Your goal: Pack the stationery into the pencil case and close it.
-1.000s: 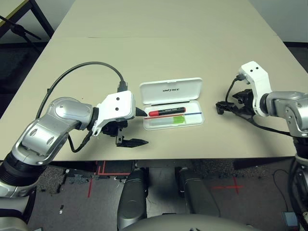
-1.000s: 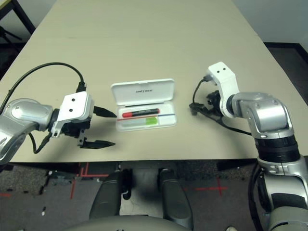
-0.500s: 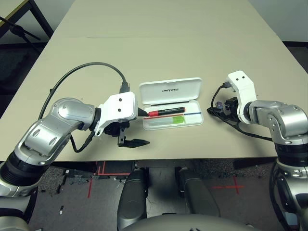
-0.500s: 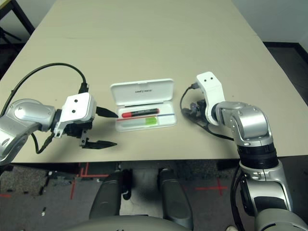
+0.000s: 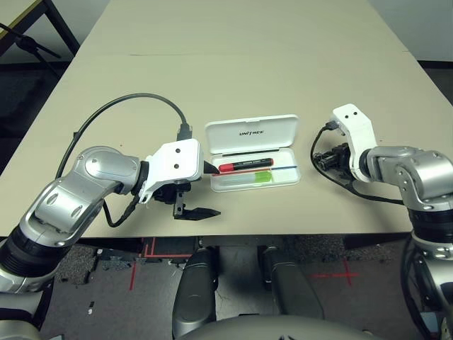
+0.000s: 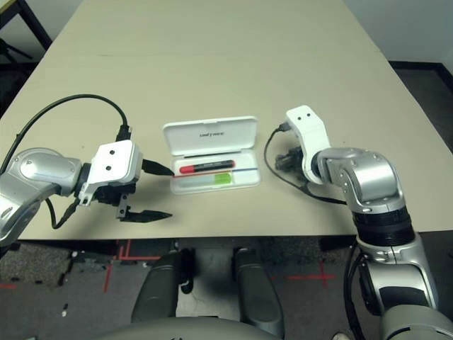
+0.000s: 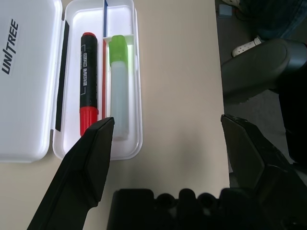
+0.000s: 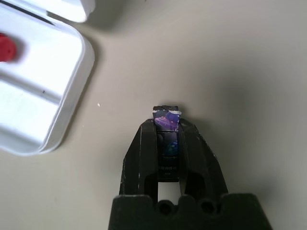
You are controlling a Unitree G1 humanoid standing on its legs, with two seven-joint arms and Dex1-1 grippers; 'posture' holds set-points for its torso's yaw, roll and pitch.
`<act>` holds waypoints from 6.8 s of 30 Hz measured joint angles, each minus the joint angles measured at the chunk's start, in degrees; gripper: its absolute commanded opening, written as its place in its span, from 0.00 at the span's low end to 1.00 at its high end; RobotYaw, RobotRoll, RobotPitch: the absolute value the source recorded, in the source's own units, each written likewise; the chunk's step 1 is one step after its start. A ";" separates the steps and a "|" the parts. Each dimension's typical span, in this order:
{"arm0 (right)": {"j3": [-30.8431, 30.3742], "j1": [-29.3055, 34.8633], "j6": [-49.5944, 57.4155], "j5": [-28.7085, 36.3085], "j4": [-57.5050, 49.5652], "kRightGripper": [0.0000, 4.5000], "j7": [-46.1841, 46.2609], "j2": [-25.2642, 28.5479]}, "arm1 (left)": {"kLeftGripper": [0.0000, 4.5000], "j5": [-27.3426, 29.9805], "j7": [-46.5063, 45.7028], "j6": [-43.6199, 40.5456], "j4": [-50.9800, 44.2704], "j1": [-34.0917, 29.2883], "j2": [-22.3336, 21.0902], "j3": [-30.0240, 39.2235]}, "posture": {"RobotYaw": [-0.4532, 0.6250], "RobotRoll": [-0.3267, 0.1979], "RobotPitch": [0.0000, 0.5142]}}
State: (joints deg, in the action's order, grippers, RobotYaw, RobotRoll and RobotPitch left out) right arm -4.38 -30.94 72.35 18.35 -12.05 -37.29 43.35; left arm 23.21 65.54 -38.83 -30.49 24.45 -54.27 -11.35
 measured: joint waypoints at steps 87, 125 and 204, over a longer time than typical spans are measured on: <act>6.51 -1.18 -34.07 9.34 19.57 0.99 -48.72 14.03 | 1.00 -0.88 -0.56 -0.82 1.27 1.06 -0.11 -1.65 | 0.44 0.62 0.37; 7.19 3.25 -34.81 10.80 14.30 1.00 -43.21 12.61 | 0.01 -24.06 -13.07 14.59 43.49 22.03 21.10 -4.27 | 0.40 0.62 0.36; 18.09 -13.50 -73.89 -3.65 59.08 1.00 5.33 -6.31 | 1.00 -5.10 -37.57 26.19 56.98 16.45 23.94 35.05 | 0.43 0.62 0.38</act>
State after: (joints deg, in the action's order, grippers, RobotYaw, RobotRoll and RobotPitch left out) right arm 13.72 -44.44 -1.53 14.69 47.03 -31.96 37.04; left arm 18.11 27.97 -12.63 26.49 40.90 -30.33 23.70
